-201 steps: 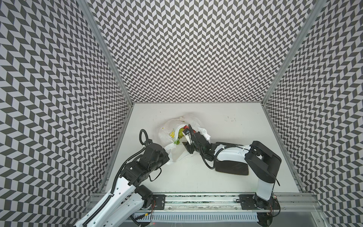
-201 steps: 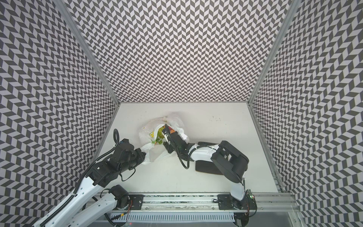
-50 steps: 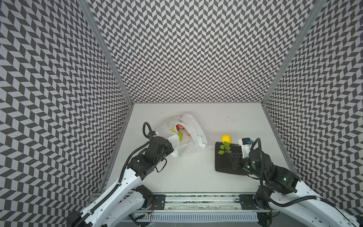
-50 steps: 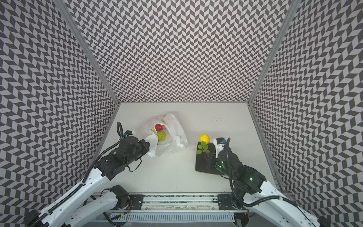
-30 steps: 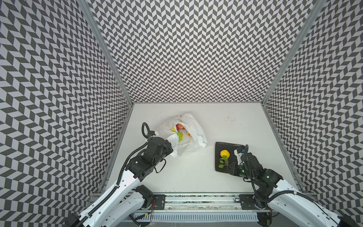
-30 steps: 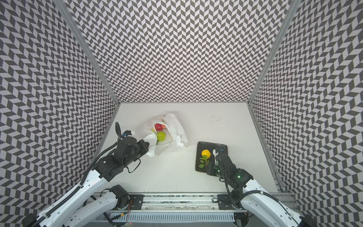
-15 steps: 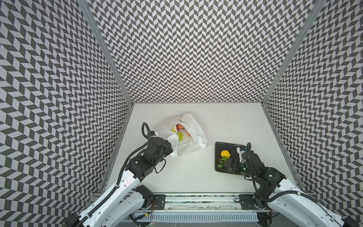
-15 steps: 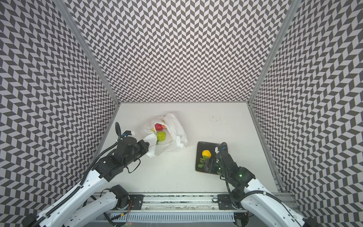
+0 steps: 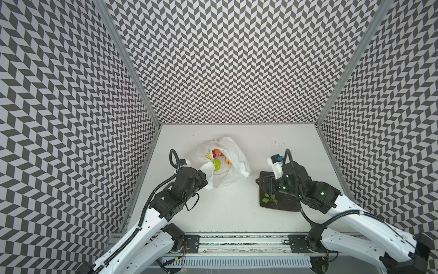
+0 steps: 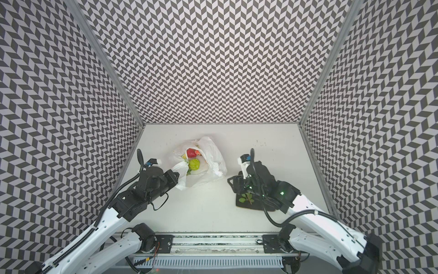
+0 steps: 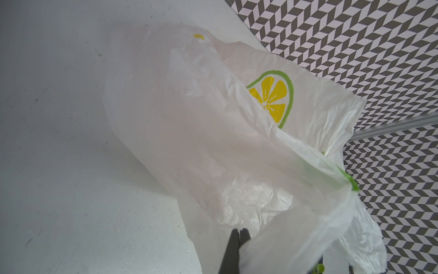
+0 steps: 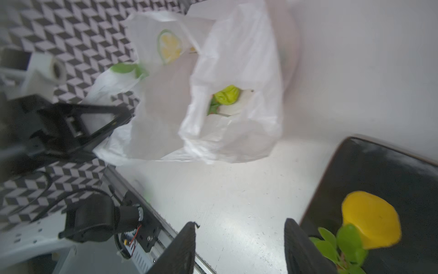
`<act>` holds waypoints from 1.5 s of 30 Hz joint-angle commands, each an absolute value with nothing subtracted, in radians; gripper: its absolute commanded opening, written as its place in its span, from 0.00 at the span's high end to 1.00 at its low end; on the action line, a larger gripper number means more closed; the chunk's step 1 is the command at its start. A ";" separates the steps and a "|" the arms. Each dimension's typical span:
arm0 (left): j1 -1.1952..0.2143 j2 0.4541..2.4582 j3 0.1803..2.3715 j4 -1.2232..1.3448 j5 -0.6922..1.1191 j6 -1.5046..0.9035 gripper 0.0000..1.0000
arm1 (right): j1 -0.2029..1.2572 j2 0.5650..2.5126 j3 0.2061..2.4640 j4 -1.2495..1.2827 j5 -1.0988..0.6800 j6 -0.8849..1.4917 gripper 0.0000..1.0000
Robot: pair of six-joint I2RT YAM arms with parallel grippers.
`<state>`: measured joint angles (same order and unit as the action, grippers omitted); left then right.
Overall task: Take fruits out of the plastic bag
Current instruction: Place the fruit on the plate, then pick up the fruit from the plastic bag.
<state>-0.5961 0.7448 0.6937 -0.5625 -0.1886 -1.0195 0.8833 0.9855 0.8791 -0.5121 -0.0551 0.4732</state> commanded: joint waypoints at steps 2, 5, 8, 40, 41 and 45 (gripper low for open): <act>-0.600 0.736 0.686 -0.606 -0.193 -1.027 1.00 | 1.018 1.132 0.963 -0.313 -0.014 0.300 0.44; -0.600 0.733 0.687 -0.630 -0.195 -1.036 1.00 | 1.050 1.277 1.037 -0.239 -0.003 0.271 0.45; -0.600 0.728 0.690 -0.645 -0.202 -1.043 1.00 | 1.052 1.411 1.094 -0.174 0.030 0.283 0.45; -0.601 0.733 0.634 -0.683 -0.186 -1.123 1.00 | 0.893 2.188 1.576 -0.099 0.106 0.705 0.25; -0.602 0.736 0.632 -0.680 -0.183 -1.123 1.00 | 0.891 2.199 1.582 -0.092 0.093 0.712 0.24; -0.601 0.739 0.630 -0.677 -0.175 -1.123 1.00 | 0.888 2.231 1.597 -0.060 0.067 0.737 0.23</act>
<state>-0.5961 0.7380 0.6437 -0.6792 -0.1761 -1.1179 0.8932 2.2082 1.5688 -0.1230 0.0925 0.6884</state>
